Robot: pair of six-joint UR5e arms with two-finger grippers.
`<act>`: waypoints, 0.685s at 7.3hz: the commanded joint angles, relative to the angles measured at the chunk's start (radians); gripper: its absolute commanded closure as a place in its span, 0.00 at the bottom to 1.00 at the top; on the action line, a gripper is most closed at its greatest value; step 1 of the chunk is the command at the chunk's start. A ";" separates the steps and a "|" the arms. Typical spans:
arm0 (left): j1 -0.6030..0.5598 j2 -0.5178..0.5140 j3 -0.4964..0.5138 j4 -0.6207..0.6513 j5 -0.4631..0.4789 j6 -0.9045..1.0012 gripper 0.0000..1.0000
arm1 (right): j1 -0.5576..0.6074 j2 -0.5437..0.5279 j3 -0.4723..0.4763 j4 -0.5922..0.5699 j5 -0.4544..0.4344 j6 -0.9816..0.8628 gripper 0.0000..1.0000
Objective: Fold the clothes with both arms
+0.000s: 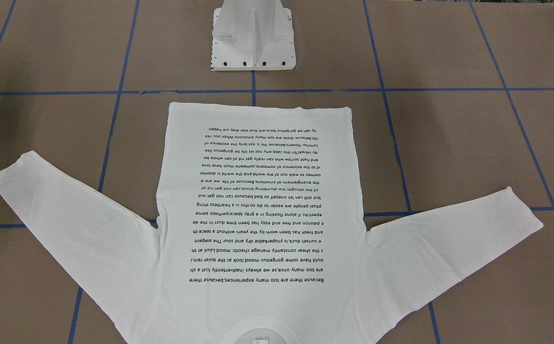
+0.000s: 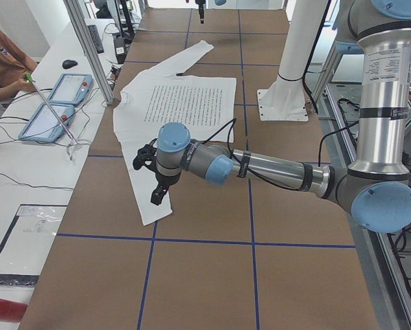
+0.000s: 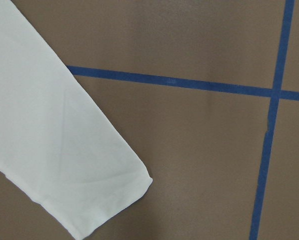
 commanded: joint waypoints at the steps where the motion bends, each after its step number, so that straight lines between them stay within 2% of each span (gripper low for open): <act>1: 0.001 -0.001 0.002 -0.006 -0.021 -0.025 0.00 | -0.082 0.014 -0.152 0.304 -0.008 0.313 0.07; 2: 0.001 -0.003 0.002 -0.006 -0.021 -0.025 0.00 | -0.101 0.014 -0.225 0.429 -0.008 0.378 0.11; 3: 0.001 -0.003 0.002 -0.007 -0.021 -0.025 0.00 | -0.112 0.014 -0.261 0.469 -0.007 0.452 0.11; 5: 0.001 -0.003 -0.004 -0.007 -0.021 -0.025 0.00 | -0.152 0.014 -0.260 0.473 -0.010 0.554 0.15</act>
